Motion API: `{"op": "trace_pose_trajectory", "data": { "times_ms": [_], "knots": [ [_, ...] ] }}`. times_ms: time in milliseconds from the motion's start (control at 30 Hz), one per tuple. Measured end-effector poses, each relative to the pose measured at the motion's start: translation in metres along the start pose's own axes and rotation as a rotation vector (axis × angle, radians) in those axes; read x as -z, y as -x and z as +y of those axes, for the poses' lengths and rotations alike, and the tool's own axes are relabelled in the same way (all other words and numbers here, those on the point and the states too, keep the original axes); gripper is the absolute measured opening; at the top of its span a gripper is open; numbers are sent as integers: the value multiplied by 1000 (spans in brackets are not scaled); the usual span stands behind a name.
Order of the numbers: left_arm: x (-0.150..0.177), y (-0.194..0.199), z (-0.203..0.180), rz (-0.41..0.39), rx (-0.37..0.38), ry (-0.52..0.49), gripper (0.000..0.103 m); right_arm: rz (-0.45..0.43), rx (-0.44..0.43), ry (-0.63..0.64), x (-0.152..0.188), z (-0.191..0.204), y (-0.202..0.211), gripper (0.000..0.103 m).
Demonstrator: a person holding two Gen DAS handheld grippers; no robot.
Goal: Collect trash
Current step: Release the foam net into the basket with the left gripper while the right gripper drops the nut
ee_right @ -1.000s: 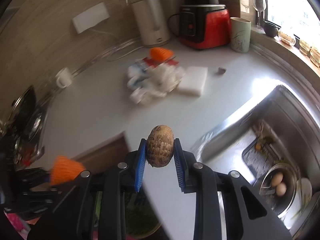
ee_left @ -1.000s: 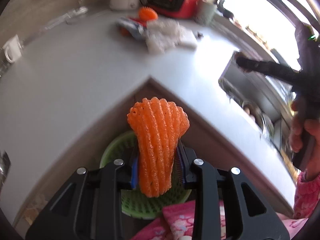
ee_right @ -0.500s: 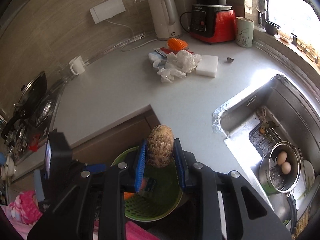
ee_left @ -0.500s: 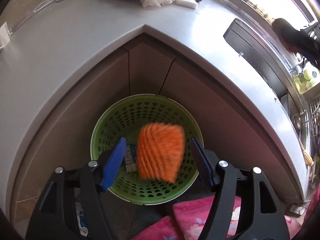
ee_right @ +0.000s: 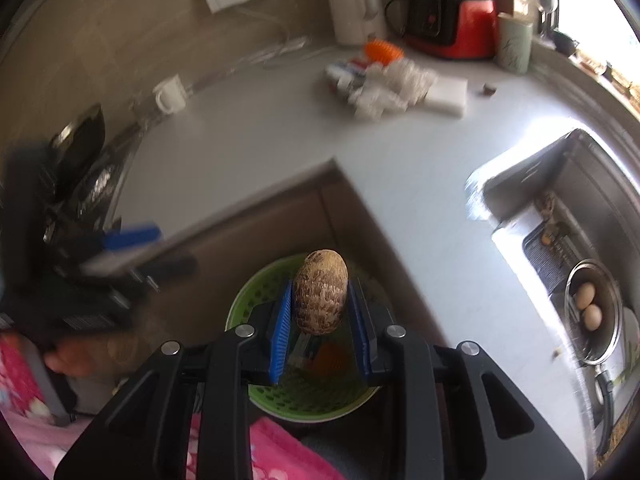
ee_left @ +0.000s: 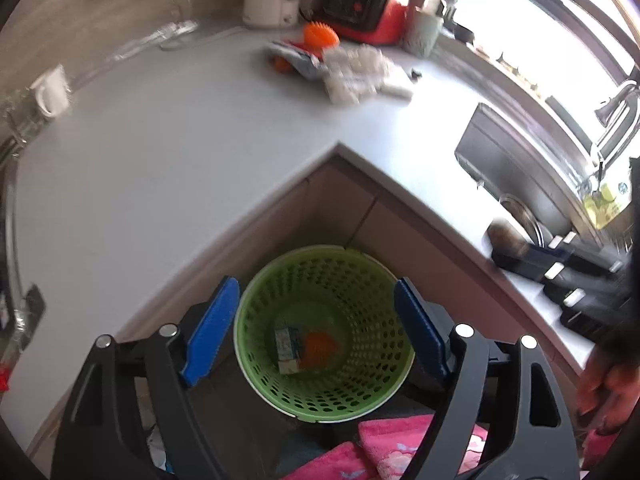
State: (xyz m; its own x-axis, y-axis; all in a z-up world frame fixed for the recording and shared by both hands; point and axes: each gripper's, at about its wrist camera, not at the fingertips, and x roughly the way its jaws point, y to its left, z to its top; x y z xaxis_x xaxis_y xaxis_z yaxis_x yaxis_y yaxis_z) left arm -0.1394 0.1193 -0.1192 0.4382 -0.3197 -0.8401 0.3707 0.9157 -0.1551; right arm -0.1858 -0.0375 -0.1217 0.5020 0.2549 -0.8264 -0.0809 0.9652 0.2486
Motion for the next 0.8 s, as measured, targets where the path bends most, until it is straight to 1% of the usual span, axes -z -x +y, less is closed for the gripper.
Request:
{"op": "trace_pose_trajectory", "data": {
  "times_ms": [133,233,267,300,333,367,633,733,800],
  "knots": [
    [-1,15,7,-34,-24,-1,79,46,-17,9,16,9,-20,27],
    [0,21,14,-45,-27,2,79,85,-38,1,25,13,-37,31],
    [0,22,15,-47,-27,2,79,89,-46,-6,26,13,-39,46],
    [1,22,16,-47,-30,1,79,95,-50,-20,27,14,-42,54],
    [1,23,17,-48,-36,0,79,89,-44,-26,28,14,-42,64],
    [1,23,18,-49,-41,-1,79,77,-35,-28,28,15,-41,66],
    [3,28,22,-63,-38,-5,79,42,-3,-31,17,12,-30,66],
    [0,28,20,-67,-26,-8,79,23,25,-33,12,9,-24,66],
    [-5,27,17,-68,-10,-7,79,7,44,-43,8,4,-19,69]
  ]
}}
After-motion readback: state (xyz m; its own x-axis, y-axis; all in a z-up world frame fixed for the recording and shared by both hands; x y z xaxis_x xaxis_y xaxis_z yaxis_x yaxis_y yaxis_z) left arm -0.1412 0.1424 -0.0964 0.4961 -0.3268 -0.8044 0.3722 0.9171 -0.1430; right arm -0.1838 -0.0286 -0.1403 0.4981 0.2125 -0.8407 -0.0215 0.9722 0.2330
